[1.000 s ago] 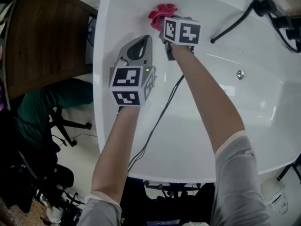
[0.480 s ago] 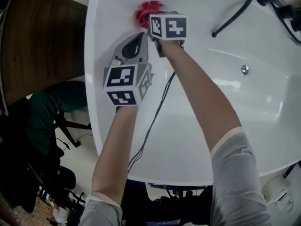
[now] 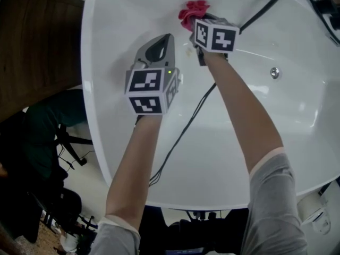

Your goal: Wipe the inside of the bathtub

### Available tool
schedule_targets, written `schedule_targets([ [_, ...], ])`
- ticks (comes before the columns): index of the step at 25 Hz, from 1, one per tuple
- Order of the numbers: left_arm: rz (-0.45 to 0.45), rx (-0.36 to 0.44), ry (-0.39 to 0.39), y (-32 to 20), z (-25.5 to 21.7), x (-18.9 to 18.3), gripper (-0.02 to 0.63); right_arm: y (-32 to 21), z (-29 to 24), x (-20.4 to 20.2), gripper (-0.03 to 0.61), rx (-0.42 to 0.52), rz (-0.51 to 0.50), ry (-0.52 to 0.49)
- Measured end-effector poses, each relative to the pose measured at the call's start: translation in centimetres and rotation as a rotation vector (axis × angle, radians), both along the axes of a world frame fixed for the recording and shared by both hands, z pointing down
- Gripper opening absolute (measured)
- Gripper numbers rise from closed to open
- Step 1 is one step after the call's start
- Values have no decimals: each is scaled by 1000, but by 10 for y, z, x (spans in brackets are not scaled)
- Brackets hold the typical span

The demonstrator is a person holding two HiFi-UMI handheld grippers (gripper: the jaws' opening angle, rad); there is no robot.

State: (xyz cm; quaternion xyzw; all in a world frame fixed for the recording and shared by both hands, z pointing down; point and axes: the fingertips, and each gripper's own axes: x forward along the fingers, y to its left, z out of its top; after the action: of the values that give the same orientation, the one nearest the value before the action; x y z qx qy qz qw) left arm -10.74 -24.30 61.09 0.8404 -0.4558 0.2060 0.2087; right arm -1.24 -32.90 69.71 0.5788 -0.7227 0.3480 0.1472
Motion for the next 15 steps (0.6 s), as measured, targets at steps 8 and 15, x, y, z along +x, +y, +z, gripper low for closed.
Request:
schedule_targets([
  [8,-34,-12,12,-2,15,-13,6,-8,26,-45,58,-11,-23,-7],
  [15,-75,0,11,-6,17,-29,5,-22,26,-96,58,-30,-89,-56],
])
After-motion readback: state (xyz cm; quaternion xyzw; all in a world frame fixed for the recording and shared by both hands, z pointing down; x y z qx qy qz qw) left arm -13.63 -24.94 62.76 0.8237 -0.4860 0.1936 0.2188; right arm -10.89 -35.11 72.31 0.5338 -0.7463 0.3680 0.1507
